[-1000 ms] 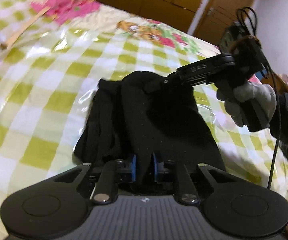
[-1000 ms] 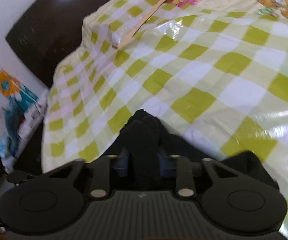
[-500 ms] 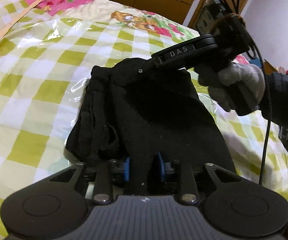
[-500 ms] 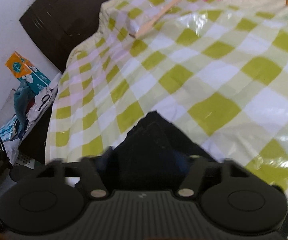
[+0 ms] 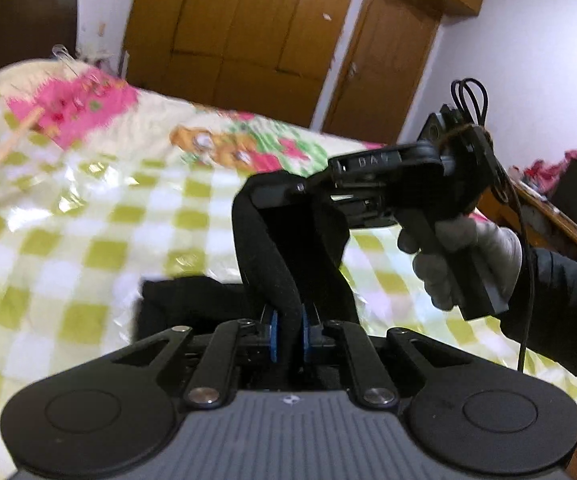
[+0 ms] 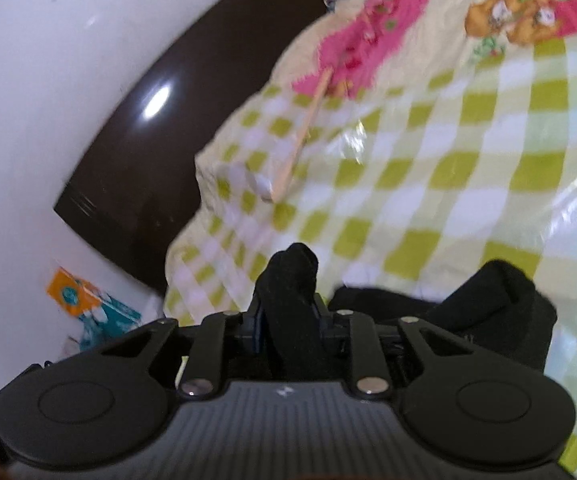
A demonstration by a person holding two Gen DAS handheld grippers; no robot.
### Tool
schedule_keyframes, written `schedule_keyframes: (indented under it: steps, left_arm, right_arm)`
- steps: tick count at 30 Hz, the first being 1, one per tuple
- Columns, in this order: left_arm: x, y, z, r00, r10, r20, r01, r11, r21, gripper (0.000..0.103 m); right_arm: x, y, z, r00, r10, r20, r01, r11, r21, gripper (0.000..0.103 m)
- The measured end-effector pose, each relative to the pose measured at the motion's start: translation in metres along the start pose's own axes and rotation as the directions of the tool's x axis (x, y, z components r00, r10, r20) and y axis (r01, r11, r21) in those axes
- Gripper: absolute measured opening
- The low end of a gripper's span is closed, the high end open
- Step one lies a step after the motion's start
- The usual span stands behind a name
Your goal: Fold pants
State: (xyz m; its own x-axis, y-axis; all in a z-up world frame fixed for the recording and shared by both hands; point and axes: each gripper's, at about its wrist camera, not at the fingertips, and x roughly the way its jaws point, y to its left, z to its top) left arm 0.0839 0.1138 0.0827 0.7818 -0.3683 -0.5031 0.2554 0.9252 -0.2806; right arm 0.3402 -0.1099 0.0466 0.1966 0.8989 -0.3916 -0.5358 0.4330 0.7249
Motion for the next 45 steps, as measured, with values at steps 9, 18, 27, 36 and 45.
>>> schedule_keyframes:
  steps: [9, 18, 27, 36, 45]
  left_arm:
    - [0.023, 0.075, -0.052, 0.983, 0.137, -0.125, -0.156, 0.975, -0.16, 0.024]
    - [0.015, 0.086, -0.064, 0.979, 0.144, -0.144, -0.168, 0.971, -0.168, 0.037]
    - [-0.009, 0.074, -0.036, 0.971, 0.236, -0.032, -0.237, 0.969, -0.069, 0.037]
    - [0.063, 0.059, -0.05, 0.978, 0.153, -0.144, -0.149, 0.988, 0.042, 0.038]
    - [0.063, 0.071, -0.054, 0.982, 0.139, -0.128, -0.14, 0.99, 0.0, 0.039]
  right_arm:
    - [0.13, -0.009, 0.011, 0.981, -0.082, -0.175, 0.071, 0.995, -0.068, 0.024]
    - [0.162, -0.035, 0.002, 0.982, -0.089, -0.169, 0.088, 0.996, -0.009, 0.042]
    - [0.051, 0.0, 0.021, 0.981, -0.154, 0.115, 0.163, 0.984, -0.073, 0.068]
    - [0.057, -0.03, -0.031, 0.959, -0.282, 0.017, 0.282, 0.959, -0.02, 0.069]
    - [0.076, -0.056, -0.005, 0.946, -0.317, 0.066, 0.317, 0.948, 0.012, 0.068]
